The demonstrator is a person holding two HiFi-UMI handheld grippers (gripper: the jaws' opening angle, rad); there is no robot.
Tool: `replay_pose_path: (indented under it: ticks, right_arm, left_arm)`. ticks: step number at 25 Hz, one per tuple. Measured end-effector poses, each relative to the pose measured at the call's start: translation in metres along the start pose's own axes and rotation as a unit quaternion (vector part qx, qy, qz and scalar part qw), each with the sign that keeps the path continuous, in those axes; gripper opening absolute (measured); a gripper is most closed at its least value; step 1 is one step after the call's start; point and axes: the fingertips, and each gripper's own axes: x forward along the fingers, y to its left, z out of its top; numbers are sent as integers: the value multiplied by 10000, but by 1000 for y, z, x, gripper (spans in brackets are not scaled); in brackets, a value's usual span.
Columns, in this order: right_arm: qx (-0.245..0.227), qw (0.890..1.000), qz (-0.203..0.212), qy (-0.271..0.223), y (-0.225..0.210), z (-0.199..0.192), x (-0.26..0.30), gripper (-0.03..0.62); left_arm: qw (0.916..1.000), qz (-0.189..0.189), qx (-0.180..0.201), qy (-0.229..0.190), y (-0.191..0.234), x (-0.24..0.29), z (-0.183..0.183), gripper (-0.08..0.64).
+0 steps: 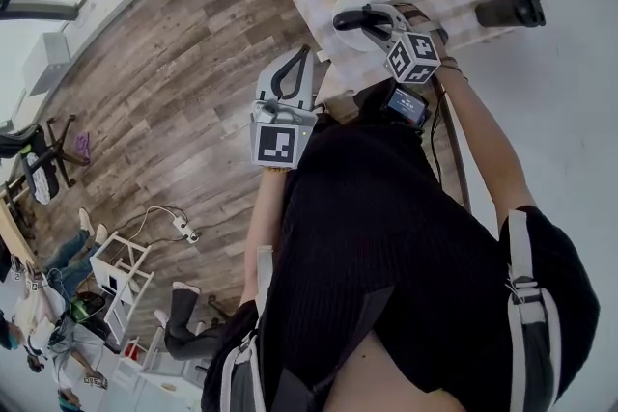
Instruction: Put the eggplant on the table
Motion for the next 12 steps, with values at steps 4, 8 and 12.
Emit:
replay_pose_path:
  ticks: [4, 8, 12]
  right_arm:
    - [-16, 10000, 33, 63, 1, -2, 4, 184]
    - [-7, 10000, 48, 82, 1, -1, 3, 184]
    - [-11, 9999, 72, 105, 3, -1, 3, 184]
  left_arm:
    - [10000, 12, -18, -16, 0, -1, 0, -11]
    - [10000, 27, -21, -18, 0, -4, 2, -11]
    - [10000, 49, -32, -23, 0, -8, 2, -11]
